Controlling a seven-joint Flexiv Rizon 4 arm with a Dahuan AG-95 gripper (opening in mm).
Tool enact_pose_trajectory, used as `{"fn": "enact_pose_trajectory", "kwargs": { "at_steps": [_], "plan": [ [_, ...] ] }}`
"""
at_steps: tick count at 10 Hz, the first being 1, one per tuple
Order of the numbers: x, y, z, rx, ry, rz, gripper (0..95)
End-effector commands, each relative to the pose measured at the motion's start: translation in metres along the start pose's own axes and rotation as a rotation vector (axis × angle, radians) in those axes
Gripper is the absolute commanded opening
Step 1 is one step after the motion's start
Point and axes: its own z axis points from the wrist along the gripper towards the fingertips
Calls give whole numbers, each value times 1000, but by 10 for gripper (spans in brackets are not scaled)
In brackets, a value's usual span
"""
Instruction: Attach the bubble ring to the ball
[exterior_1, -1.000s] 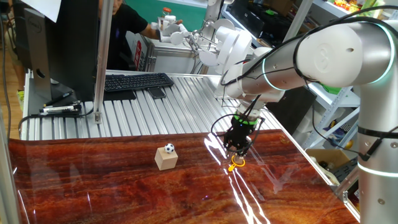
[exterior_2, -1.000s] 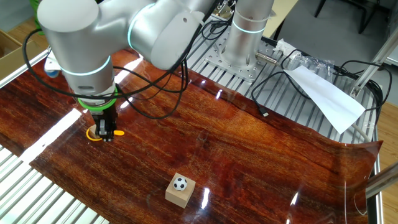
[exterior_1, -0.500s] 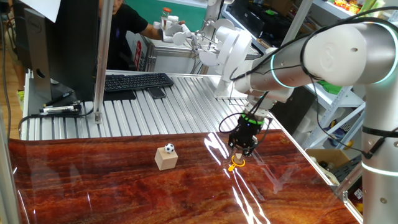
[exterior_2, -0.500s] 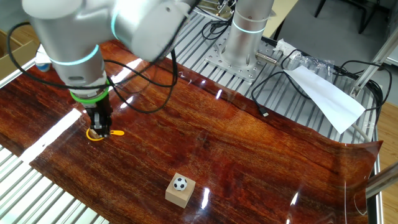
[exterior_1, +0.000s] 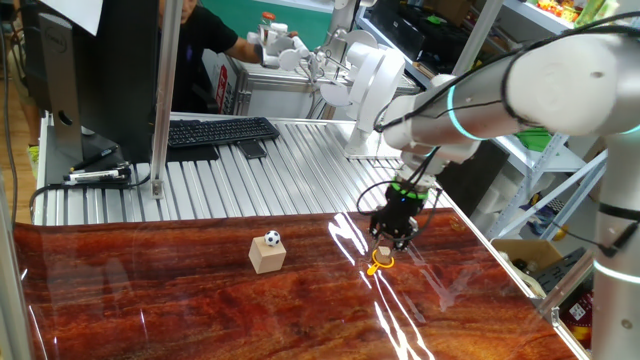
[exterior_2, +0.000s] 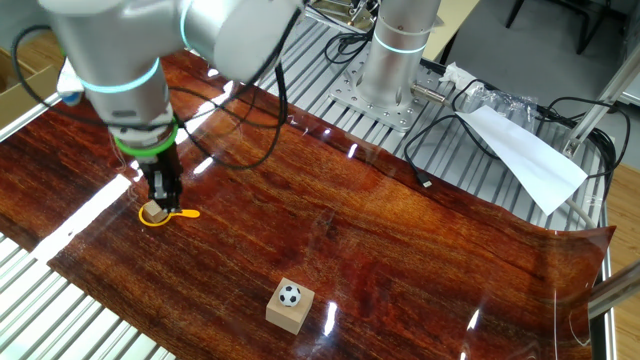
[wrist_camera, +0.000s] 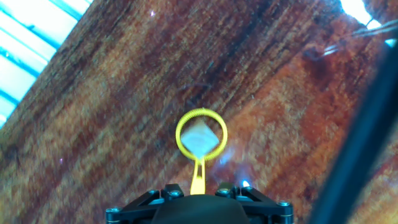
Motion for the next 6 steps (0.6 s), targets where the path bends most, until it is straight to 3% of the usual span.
{"fn": "enact_pose_trajectory", "kwargs": {
  "at_steps": [1,4,6],
  "plan": [
    [7,-4,0,-13,-23,-16,190],
    [10,-13,4,-37,-54,-38,190],
    [8,-17,7,-45,-51,-49,190]
  ]
}}
